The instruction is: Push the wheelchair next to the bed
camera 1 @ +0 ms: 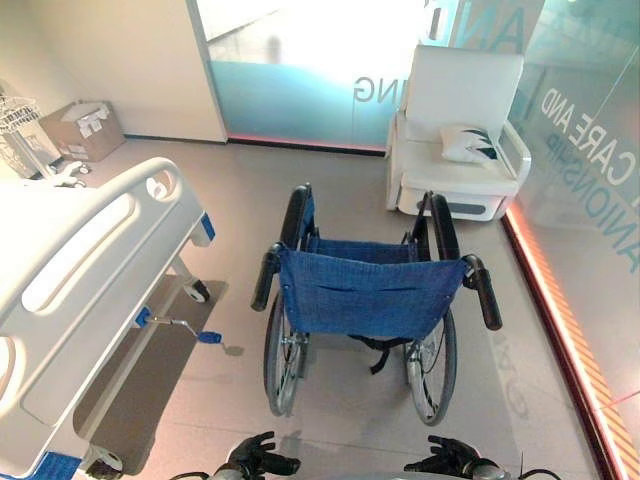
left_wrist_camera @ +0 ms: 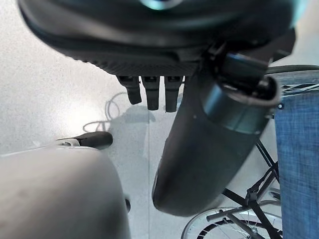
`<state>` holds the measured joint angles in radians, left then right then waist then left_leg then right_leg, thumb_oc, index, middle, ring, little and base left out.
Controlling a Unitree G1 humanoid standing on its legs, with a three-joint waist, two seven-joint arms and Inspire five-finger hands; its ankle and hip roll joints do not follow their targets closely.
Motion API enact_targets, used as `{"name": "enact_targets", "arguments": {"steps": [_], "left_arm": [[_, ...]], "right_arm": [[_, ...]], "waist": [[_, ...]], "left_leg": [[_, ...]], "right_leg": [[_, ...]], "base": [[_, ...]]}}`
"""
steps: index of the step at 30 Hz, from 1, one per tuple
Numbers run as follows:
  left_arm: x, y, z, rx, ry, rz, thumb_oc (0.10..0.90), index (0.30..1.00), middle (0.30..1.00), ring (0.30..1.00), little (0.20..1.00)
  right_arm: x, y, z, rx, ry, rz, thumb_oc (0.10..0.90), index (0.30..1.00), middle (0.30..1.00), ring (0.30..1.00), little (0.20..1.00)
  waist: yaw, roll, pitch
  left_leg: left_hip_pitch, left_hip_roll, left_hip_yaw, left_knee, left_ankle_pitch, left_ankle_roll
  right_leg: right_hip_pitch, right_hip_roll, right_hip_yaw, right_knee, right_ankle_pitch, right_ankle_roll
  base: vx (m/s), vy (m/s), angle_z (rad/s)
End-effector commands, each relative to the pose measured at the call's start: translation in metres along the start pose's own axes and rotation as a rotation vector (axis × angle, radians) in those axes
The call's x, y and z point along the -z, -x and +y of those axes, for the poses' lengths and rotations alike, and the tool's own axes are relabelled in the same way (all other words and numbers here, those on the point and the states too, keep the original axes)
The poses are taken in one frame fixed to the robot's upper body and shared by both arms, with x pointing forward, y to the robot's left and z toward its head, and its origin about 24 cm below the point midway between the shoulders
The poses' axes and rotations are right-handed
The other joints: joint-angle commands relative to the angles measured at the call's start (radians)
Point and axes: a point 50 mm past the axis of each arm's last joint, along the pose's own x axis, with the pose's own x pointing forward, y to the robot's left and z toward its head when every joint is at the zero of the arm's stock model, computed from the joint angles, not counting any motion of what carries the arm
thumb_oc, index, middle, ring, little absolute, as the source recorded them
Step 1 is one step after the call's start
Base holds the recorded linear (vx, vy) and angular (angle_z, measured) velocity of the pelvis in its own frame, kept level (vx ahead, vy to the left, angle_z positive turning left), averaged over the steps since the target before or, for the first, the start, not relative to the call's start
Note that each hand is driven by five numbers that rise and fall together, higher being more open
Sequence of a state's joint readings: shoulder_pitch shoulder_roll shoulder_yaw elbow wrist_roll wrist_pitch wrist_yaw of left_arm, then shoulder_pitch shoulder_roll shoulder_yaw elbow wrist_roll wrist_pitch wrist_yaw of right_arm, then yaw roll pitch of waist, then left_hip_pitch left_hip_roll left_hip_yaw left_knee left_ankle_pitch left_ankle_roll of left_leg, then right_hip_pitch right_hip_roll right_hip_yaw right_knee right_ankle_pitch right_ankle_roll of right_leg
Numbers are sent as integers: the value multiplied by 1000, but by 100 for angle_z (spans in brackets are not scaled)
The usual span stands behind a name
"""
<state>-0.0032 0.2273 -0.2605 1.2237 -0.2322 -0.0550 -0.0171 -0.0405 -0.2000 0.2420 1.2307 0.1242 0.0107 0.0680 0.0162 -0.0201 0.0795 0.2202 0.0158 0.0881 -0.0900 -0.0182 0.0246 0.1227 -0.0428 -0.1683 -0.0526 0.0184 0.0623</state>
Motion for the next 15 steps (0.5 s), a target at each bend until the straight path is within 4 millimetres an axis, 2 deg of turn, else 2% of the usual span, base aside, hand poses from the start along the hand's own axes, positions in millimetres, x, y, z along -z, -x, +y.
{"name": "enact_targets", "arguments": {"steps": [1, 11, 15], "left_arm": [[-27, -4, -19, 64, 5, -91, 800, 900, 900, 900, 900], [-23, -4, -15, 20, 58, -65, 800, 900, 900, 900, 900], [-17, -5, -13, -26, 51, -3, 800, 900, 900, 900, 900]], "right_arm": [[-12, -2, 2, -3, 67, -26, 800, 900, 900, 900, 900], [-11, -2, 3, -4, 58, -23, 800, 900, 900, 900, 900], [-12, -2, 3, -6, 58, -22, 800, 900, 900, 900, 900]], "waist": [[-12, 8, 26], [-8, 6, 27], [-9, 5, 28]], "left_leg": [[-16, -72, 36, 3, -24, 28], [-16, -74, 31, 3, -22, 28], [-17, -74, 31, 3, -21, 28]], "right_leg": [[35, 22, -19, 19, -7, -1], [37, 21, -23, 19, -7, -2], [37, 21, -23, 18, -6, -1]], "base": [[0, 0, 0], [0, 0, 0], [0, 0, 0]]}}
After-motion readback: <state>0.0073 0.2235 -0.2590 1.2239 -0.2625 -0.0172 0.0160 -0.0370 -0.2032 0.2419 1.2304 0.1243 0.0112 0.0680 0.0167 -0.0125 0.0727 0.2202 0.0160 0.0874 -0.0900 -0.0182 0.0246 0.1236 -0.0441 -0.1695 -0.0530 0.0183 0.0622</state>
